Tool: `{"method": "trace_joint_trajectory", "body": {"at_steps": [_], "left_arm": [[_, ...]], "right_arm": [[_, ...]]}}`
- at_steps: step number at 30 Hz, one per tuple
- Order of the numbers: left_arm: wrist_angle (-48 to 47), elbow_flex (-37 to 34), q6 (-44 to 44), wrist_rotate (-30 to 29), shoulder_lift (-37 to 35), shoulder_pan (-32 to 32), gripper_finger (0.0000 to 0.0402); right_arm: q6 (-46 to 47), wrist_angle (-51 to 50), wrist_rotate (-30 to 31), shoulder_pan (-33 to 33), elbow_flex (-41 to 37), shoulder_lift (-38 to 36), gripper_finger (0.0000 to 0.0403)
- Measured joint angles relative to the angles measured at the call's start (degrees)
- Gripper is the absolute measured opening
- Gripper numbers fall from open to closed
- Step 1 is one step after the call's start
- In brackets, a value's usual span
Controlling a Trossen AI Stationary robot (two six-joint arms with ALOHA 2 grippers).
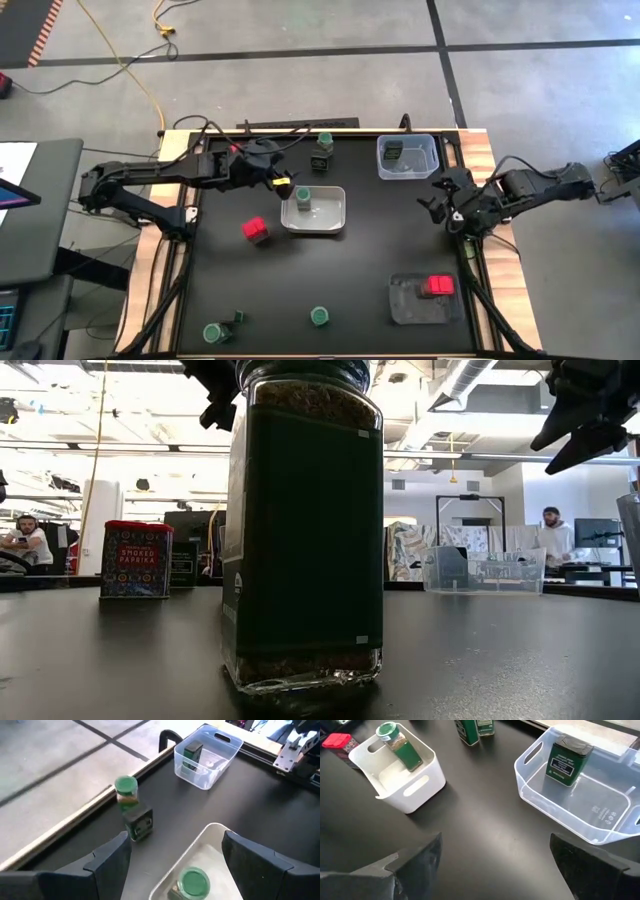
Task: Sort spices by type
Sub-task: Put the top left black seasoning can into the transparent bin
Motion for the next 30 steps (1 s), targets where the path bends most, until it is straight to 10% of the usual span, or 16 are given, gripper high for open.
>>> {"method": "trace_joint_trajectory", "body": {"at_steps": [30], "left_arm": [[-16.49,-0.09,18.33,11.33,-0.39,21.35,0.0295]], "right_arm": [[-3.28,6.61,-0.79,-16.51,0.00,0.13,0.0397]]}}
